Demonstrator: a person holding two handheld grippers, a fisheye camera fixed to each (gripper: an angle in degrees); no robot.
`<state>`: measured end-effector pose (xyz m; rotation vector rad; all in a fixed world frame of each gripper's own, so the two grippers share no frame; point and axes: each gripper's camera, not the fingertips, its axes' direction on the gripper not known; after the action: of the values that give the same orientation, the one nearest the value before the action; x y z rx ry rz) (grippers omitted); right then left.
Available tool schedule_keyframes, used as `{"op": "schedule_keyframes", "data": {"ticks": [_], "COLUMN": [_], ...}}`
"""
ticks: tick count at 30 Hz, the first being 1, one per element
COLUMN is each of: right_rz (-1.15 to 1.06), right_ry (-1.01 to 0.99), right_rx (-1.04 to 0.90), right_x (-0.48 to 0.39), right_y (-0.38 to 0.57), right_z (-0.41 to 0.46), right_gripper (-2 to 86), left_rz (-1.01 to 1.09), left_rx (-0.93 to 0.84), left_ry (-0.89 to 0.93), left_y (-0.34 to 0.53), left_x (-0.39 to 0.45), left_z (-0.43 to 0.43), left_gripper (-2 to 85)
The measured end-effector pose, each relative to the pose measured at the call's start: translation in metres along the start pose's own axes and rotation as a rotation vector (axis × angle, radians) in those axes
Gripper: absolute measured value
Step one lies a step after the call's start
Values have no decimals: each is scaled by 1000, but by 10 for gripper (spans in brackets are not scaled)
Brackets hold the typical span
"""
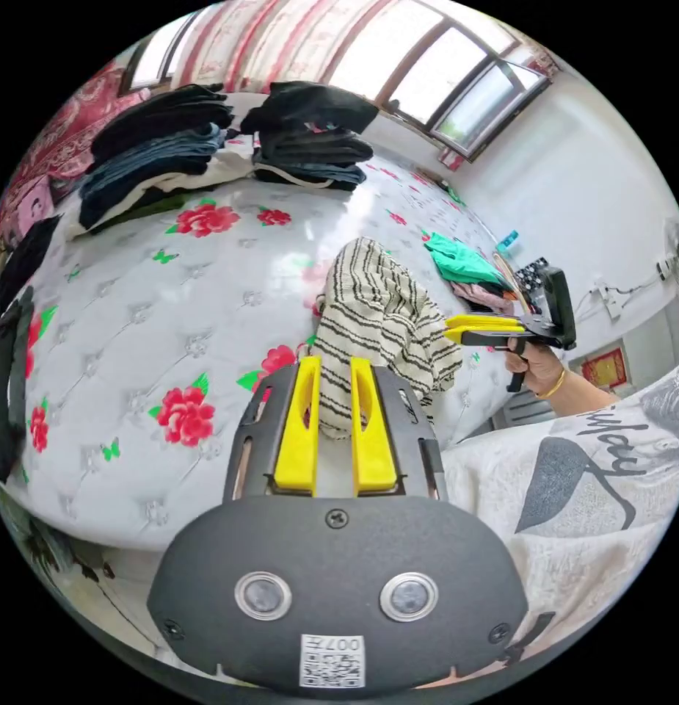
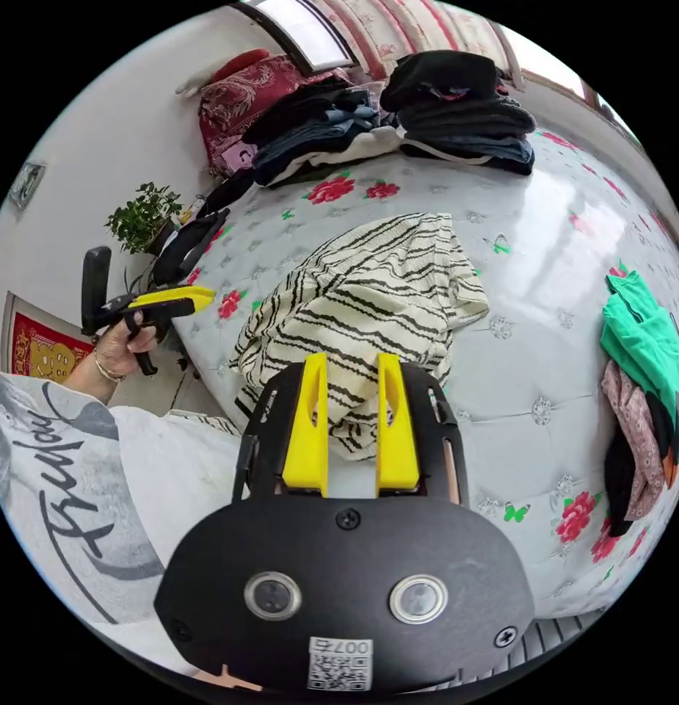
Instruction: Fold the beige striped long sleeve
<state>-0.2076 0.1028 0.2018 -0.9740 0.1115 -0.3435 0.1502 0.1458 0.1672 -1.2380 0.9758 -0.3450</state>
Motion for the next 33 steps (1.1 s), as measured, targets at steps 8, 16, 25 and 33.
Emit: {"op": "schedule_keyframes", "data": {"ticks": [8,16,25,33], "right_rz": [226,400,165,328], "right_ry": [74,-85,-240,-449], "right_rx": [23,156,254,55], "right_x": [-5,2,-18,0], "right_y": [-2,19,-11,11], "right_z": [-18,-35,-75,-27], "right_gripper": [65,80,86,78], "left_rz": [231,160,500,607], "left_rx": [-288,50,338,191], "left_ry": [81,320,634,594], "left_y": [-98,-96,-70,-65], "left_x": [-49,-109,-65,8], "left_z": [103,-20,-141,-85], "left_gripper": [-4,-9,-10,-9]}}
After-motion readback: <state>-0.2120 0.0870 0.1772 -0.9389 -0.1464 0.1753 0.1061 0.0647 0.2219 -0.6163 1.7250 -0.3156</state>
